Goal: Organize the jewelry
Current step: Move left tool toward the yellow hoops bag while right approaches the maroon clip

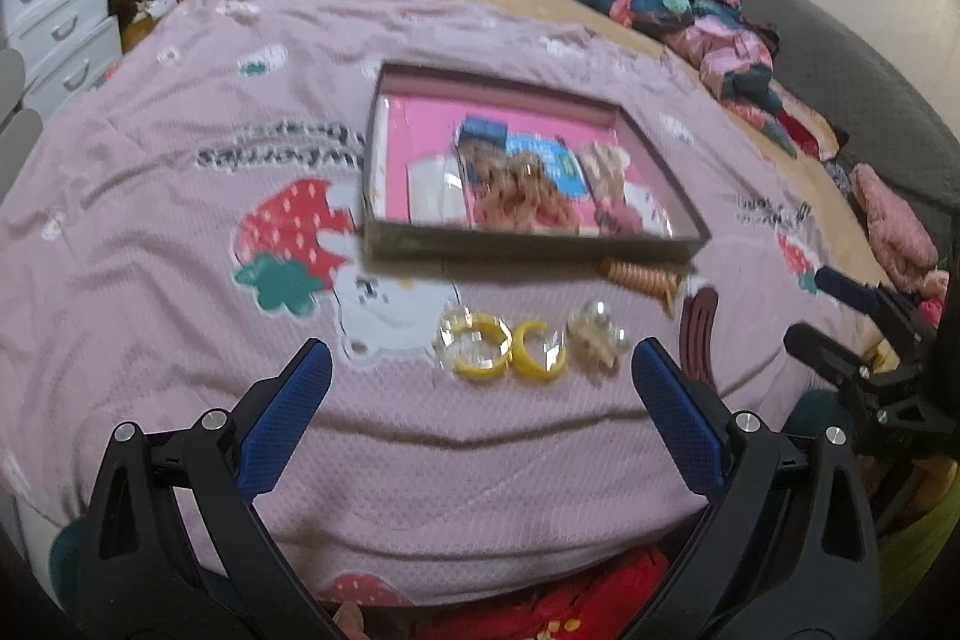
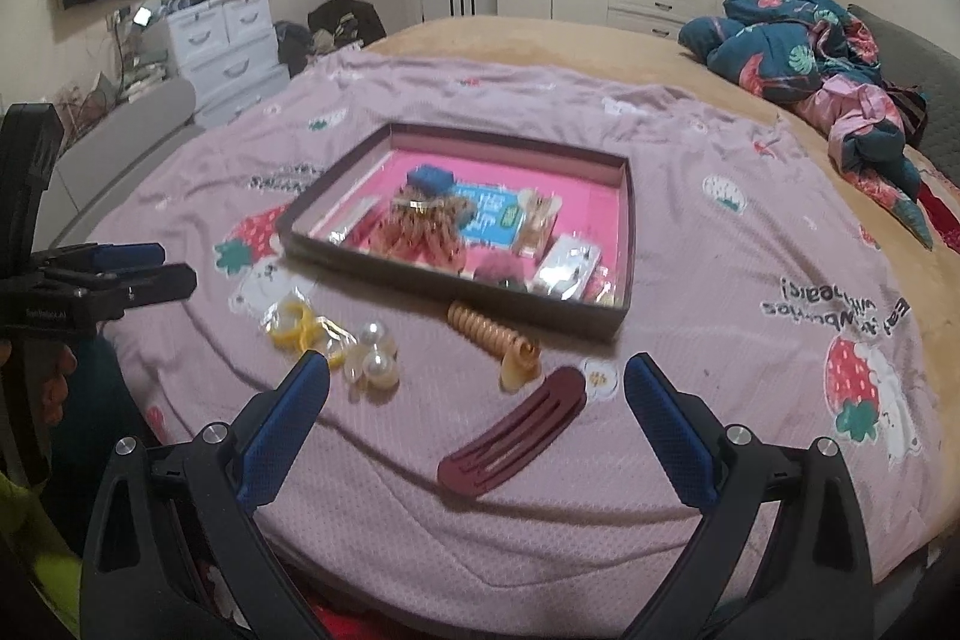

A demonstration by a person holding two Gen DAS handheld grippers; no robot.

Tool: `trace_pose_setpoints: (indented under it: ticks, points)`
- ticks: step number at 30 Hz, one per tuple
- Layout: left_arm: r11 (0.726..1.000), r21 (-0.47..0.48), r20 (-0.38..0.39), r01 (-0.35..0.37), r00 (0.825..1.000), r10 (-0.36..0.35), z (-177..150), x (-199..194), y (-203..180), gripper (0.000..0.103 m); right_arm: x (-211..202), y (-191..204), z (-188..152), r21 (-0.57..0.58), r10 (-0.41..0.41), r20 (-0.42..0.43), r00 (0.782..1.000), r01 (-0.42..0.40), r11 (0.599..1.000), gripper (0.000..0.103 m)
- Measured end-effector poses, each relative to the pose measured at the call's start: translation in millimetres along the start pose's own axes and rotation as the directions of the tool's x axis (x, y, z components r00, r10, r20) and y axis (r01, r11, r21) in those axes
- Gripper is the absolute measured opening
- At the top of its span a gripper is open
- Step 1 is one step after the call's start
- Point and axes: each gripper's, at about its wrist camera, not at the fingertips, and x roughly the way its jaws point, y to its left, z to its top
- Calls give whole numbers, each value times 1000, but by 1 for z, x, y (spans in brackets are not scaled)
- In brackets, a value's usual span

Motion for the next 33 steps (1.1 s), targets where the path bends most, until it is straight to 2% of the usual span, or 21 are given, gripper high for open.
trace_pose_setpoints:
  ticks: [9, 21, 33]
  points:
    - [998, 68, -85, 10, 996, -4, -22, 29, -19, 94, 17, -8, -18, 23, -15, -76, 997, 17, 1000, 98]
    - [996, 88, -122, -7, 992, 18, -29, 48, -22, 94, 36, -15, -33, 76, 10, -152, 988, 1, 997, 98]
    - [995, 96, -127, -39, 991, 51, -15, 77, -20, 94, 54, -19, -36, 115, 24, -195, 981, -2, 993, 98]
